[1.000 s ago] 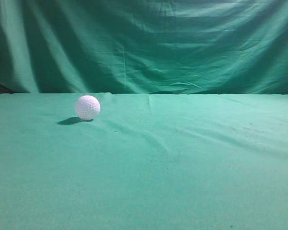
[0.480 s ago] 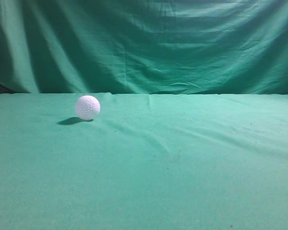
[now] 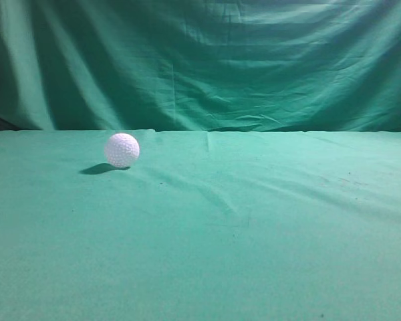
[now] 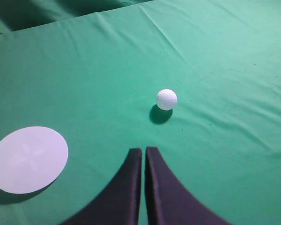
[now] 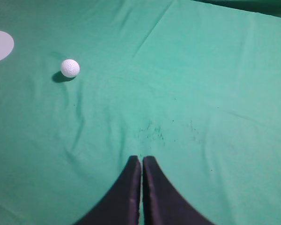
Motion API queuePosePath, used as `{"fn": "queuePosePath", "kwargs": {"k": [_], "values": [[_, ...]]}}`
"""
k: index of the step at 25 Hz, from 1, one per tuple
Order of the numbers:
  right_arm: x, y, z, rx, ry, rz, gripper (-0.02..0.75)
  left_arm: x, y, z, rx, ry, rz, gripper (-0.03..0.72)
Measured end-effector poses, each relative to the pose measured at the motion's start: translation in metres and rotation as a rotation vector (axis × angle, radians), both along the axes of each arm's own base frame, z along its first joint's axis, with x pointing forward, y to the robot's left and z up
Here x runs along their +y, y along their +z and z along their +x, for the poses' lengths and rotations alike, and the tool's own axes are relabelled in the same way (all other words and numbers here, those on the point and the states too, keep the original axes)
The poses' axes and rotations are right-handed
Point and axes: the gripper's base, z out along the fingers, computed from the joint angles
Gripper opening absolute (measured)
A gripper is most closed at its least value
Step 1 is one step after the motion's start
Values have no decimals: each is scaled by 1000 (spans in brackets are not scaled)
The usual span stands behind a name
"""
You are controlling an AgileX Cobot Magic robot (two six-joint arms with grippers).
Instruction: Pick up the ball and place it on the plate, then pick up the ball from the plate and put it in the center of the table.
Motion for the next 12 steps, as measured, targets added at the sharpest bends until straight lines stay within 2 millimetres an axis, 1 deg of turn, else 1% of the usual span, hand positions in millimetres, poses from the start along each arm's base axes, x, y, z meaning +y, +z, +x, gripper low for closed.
{"fn": "queuePosePath", "kwargs": {"k": [12], "values": [[0,0,0,1,0,-3,0,0,0,0,0,0,0,0]]}}
